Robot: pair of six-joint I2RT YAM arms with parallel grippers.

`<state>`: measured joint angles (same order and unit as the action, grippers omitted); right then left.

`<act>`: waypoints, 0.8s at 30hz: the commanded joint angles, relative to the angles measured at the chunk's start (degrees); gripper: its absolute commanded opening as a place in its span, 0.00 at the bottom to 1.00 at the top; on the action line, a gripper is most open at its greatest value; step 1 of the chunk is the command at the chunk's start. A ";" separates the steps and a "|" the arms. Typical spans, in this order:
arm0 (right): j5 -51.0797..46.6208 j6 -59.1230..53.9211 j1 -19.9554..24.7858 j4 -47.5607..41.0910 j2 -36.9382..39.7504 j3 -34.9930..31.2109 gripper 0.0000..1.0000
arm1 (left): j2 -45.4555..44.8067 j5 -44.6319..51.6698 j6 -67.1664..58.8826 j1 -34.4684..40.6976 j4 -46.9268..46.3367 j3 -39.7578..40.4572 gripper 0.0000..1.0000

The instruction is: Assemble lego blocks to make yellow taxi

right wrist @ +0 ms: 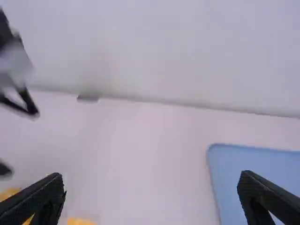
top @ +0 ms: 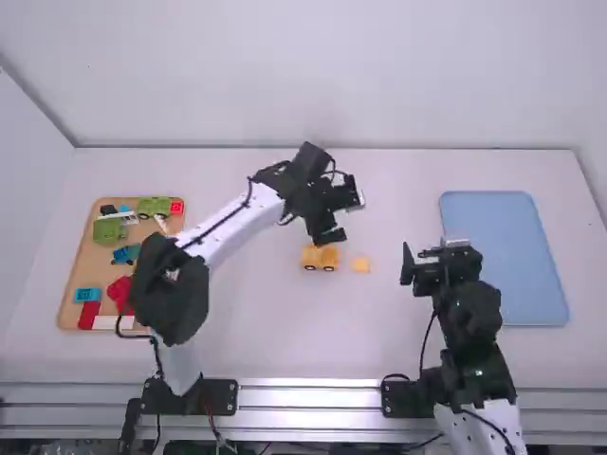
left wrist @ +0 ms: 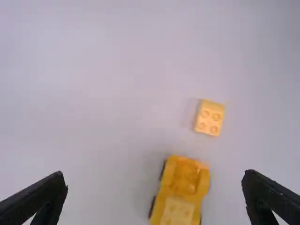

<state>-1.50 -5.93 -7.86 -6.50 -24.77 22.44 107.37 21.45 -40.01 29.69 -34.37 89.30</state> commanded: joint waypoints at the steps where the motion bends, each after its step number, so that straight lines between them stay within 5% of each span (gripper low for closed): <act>1: 7.30 -5.16 1.09 0.04 -7.10 5.66 0.98 | -2.99 5.05 -1.92 -2.40 0.17 -4.79 0.99; 7: 18.99 -14.73 4.09 -4.46 -27.91 16.63 0.98 | -10.36 17.07 -7.80 -10.80 4.57 -15.87 0.99; 13: 20.68 -16.52 4.07 -5.68 -44.81 24.74 0.98 | -12.35 17.35 -7.87 -16.50 5.11 -19.98 0.99; 20: 20.79 -21.59 4.09 3.32 -59.49 27.32 0.98 | -12.33 0.66 -7.85 -16.52 7.06 -22.38 0.99; 24: 20.74 -22.99 4.07 7.74 -64.85 27.32 0.98 | -12.33 -0.87 -7.82 -16.59 8.31 -23.56 0.99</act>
<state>18.55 -26.96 -3.75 -0.05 -86.98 48.03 97.10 23.94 -47.07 12.88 -26.37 66.67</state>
